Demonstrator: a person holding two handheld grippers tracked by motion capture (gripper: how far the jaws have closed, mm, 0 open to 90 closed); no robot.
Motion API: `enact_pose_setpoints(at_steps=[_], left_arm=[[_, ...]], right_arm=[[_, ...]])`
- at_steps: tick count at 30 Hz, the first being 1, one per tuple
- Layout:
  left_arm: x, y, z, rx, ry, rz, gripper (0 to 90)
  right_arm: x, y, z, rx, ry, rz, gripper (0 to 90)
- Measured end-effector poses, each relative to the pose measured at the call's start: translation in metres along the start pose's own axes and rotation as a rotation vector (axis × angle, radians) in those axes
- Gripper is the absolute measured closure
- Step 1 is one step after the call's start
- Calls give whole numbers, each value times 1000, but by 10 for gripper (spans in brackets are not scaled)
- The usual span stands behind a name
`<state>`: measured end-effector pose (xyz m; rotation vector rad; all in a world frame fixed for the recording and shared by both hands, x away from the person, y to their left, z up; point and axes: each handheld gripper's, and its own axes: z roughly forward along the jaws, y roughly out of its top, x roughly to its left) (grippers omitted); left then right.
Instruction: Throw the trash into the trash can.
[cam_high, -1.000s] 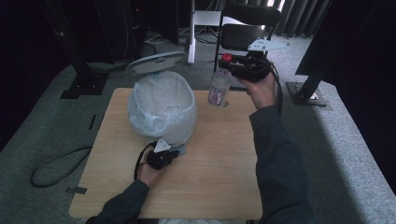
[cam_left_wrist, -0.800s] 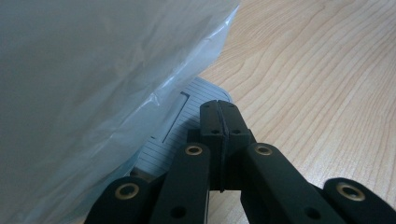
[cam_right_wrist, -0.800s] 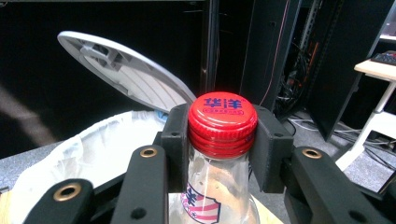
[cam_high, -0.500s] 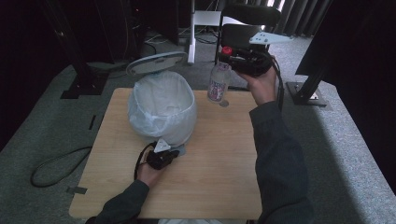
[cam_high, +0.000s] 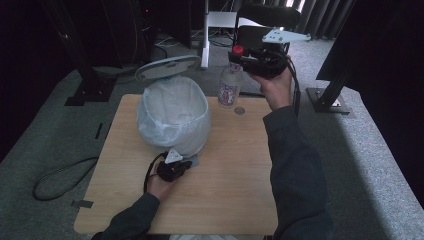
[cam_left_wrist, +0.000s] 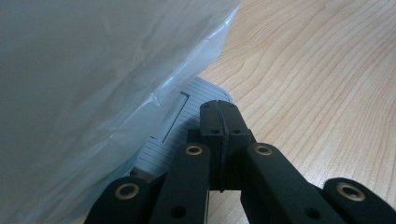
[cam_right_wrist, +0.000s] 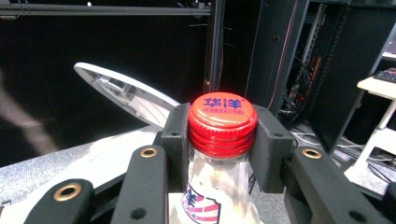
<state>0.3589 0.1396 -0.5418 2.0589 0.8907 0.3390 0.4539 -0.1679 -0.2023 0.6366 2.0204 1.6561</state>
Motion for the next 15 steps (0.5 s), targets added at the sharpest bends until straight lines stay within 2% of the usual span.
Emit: enact_pose_setpoints(at_steps=[10,12,15], left_arm=[[1,0,0,-1,4,16,900],[0,0,0,-2,3,-1,900],[-1,0,0,1,2,-4,900]], right_arm=[[6,12,-1,-15,6,-18,622],[8,14,-1,-19,7,-19,622],[10,17,0,-21,10,-25,622]])
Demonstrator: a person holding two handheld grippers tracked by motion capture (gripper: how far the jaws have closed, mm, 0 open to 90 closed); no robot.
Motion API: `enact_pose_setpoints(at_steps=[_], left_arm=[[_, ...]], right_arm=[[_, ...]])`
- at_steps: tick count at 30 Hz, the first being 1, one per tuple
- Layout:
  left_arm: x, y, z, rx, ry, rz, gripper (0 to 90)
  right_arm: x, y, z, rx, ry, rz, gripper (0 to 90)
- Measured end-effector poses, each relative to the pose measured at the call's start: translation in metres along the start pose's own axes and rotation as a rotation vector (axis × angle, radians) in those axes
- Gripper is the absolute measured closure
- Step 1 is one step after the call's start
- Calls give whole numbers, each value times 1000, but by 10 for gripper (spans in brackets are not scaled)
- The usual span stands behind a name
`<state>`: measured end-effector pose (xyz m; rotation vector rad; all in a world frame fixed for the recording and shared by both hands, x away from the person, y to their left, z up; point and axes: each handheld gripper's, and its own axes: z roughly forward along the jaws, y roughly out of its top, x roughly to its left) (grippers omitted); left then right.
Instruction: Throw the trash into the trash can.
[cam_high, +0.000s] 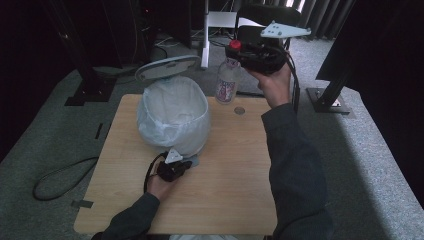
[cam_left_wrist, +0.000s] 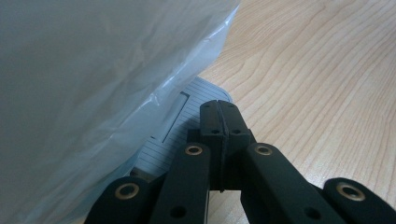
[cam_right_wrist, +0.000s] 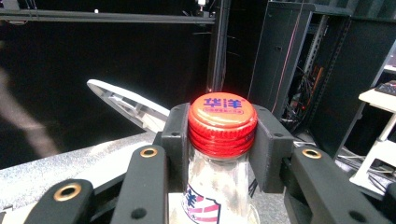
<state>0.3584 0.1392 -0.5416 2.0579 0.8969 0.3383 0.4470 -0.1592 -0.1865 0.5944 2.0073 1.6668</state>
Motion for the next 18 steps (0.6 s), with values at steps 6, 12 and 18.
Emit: enact_pose_setpoints(at_steps=[6,12,18], left_arm=[[0,0,0,-2,0,-3,900],[0,0,0,-4,0,-4,900],[0,0,0,-6,0,-5,900]], right_arm=[[4,6,2,-7,6,-7,622],[11,10,8,-11,25,-13,622],[16,10,18,-4,42,-13,622]])
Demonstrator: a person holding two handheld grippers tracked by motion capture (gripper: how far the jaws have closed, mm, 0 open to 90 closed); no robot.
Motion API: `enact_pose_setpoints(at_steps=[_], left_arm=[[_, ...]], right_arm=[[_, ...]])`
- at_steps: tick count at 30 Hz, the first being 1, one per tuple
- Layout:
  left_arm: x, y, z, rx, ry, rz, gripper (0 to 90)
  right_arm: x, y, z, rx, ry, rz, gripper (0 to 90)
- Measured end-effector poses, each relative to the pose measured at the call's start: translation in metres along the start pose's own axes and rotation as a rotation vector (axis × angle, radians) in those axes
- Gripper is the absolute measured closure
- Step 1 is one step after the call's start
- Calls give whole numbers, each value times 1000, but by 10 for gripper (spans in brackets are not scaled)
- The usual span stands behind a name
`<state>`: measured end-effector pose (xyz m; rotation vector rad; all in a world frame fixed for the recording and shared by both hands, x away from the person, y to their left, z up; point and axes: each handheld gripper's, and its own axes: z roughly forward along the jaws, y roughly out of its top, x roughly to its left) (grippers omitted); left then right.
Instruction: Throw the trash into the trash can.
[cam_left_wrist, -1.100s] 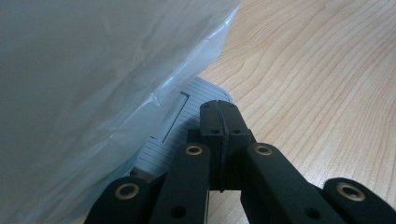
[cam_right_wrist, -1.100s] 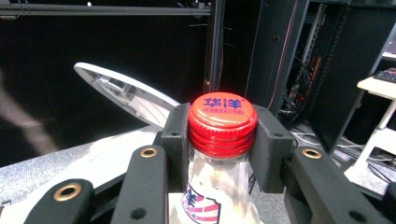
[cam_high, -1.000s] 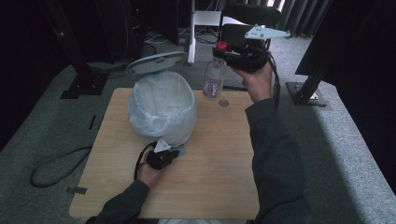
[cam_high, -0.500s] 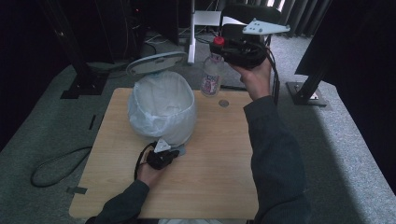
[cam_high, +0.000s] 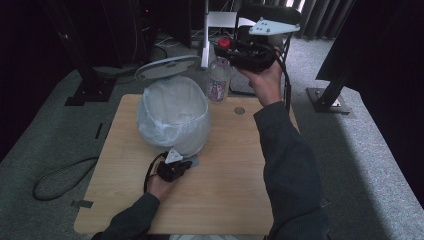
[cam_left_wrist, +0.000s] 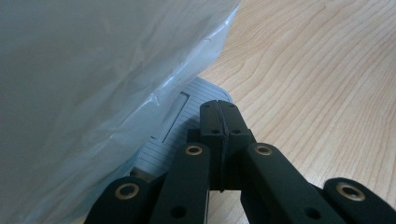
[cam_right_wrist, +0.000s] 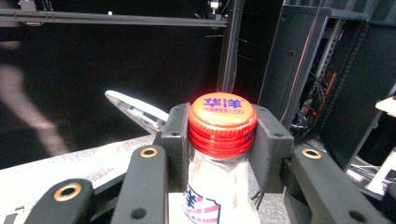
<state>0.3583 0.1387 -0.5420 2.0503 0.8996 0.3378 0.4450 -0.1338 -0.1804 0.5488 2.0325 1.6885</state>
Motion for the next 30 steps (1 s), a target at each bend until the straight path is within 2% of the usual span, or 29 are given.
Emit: enact_pose_setpoints(at_steps=[8,16,30], left_arm=[[0,0,0,2,1,2,900],[0,0,0,2,1,2,900],[0,0,0,2,1,2,900]], right_arm=[[7,1,10,0,30,0,622],[18,2,27,5,72,-2,622],[34,3,48,22,114,-18,622]])
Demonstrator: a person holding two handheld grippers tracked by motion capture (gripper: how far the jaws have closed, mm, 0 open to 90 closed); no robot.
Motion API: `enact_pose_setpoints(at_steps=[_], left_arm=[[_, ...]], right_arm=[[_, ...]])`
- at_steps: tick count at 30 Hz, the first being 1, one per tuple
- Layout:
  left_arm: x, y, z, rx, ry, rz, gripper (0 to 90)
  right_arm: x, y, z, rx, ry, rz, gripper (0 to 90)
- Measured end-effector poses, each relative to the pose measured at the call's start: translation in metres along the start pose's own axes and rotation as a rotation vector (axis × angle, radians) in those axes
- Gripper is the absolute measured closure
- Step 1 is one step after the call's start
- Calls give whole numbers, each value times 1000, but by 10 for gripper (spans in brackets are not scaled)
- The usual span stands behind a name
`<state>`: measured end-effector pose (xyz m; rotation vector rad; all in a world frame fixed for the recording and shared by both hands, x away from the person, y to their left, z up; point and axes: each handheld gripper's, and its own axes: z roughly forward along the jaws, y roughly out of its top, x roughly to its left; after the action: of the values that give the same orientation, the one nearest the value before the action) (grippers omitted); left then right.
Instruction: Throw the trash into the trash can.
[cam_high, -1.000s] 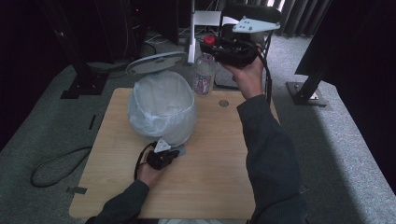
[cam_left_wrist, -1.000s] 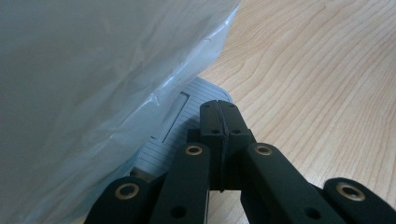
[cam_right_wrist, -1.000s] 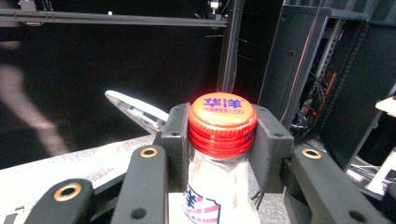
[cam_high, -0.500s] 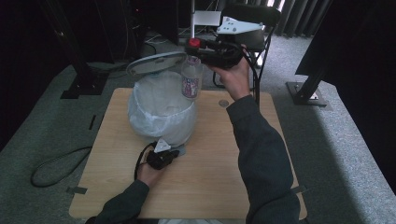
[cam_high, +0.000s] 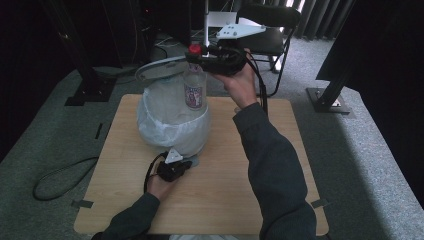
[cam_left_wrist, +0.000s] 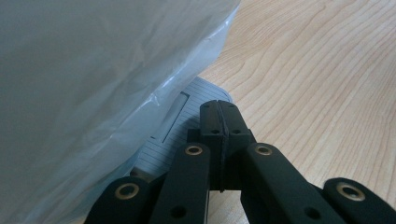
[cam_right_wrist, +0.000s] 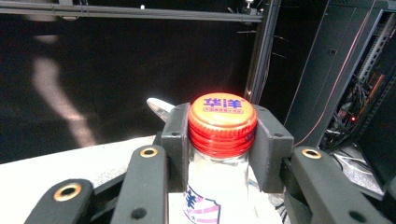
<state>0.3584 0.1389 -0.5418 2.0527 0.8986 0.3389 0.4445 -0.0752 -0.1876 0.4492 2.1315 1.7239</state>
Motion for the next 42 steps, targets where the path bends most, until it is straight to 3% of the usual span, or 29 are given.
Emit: enact_pose_setpoints(at_steps=[27,42], left_arm=[[0,0,0,0,1,-2,900],[0,0,0,0,1,0,900]], right_arm=[[26,0,39,27,79,-26,621],[25,-17,49,64,82,-23,621]])
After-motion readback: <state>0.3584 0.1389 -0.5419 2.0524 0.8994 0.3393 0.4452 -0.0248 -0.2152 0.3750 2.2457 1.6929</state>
